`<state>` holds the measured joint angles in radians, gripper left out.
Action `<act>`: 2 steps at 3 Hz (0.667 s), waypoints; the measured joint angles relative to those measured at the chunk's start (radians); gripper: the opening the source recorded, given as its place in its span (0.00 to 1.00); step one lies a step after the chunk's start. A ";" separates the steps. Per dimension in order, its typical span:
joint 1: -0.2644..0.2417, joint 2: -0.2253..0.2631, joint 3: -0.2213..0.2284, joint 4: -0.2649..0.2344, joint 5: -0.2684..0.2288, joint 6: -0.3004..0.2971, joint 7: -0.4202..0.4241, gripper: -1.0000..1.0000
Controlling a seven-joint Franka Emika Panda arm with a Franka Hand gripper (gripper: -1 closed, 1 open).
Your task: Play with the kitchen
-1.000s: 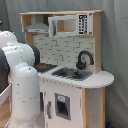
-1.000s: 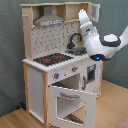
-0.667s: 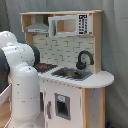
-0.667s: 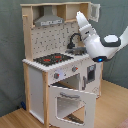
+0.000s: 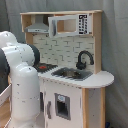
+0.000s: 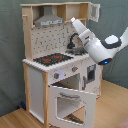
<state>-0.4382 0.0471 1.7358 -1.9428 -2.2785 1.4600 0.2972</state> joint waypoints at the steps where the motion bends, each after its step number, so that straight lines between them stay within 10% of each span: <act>1: 0.000 0.002 0.001 -0.001 0.018 0.107 0.004 1.00; 2: 0.001 0.002 0.004 -0.003 0.047 0.223 0.010 1.00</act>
<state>-0.4368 0.0490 1.7396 -1.9455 -2.2318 1.6834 0.3074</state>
